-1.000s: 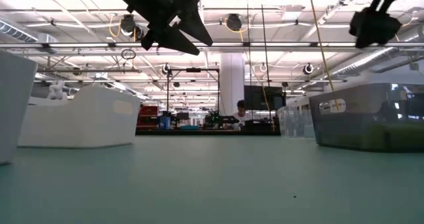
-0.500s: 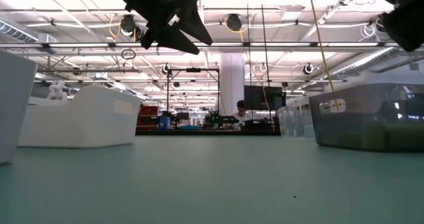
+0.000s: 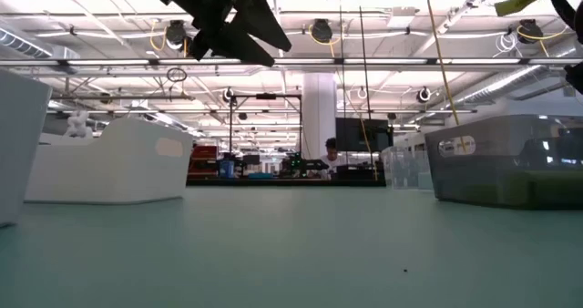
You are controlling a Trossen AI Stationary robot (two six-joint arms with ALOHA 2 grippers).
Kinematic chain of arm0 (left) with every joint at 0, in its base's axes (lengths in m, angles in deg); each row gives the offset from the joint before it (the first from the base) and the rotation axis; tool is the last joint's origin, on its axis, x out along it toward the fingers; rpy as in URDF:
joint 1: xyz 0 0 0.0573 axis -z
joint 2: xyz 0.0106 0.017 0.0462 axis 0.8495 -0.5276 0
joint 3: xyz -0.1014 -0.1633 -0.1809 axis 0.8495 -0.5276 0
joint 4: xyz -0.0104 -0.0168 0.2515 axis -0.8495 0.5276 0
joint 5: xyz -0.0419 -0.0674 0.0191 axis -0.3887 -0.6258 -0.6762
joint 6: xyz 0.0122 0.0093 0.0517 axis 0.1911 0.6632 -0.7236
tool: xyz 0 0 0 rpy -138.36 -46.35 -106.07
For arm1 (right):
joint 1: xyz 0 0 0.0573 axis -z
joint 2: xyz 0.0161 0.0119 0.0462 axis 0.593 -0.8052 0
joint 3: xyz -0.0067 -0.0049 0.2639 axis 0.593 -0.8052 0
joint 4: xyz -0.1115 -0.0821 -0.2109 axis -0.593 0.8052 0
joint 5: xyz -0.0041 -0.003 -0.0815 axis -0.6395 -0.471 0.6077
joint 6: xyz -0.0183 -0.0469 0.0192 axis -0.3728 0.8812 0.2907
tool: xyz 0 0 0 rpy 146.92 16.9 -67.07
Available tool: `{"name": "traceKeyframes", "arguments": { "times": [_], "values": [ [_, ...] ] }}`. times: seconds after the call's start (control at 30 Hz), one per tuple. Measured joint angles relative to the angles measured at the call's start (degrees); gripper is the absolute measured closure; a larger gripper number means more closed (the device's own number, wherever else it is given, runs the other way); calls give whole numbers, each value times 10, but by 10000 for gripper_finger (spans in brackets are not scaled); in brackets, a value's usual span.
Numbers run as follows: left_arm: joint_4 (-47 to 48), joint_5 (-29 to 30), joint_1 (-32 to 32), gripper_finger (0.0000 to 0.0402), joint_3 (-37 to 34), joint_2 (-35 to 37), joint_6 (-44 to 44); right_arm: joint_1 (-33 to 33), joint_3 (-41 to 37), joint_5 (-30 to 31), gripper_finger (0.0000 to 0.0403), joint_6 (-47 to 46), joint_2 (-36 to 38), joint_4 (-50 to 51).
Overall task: Sort & place blocks by color
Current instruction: Put the bottom blue block into the transparent bin
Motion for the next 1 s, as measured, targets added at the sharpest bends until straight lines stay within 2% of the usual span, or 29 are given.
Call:
{"name": "traceKeyframes", "arguments": {
  "times": [0.2,0.4,0.67,0.87,1.0],
  "values": [
    [0,0,21,192,0,0,0,-8,2,-2,65,-9,-36,-8],
    [0,0,36,192,0,0,-11,-9,1,0,65,-6,-41,-14],
    [3,0,53,192,0,0,-25,-13,1,49,65,-22,-42,-14],
    [3,-45,60,192,0,0,-45,-10,0,53,69,-56,-43,-6],
    [3,-54,63,192,0,0,-53,-10,0,51,93,-66,-46,18]
  ]
}}
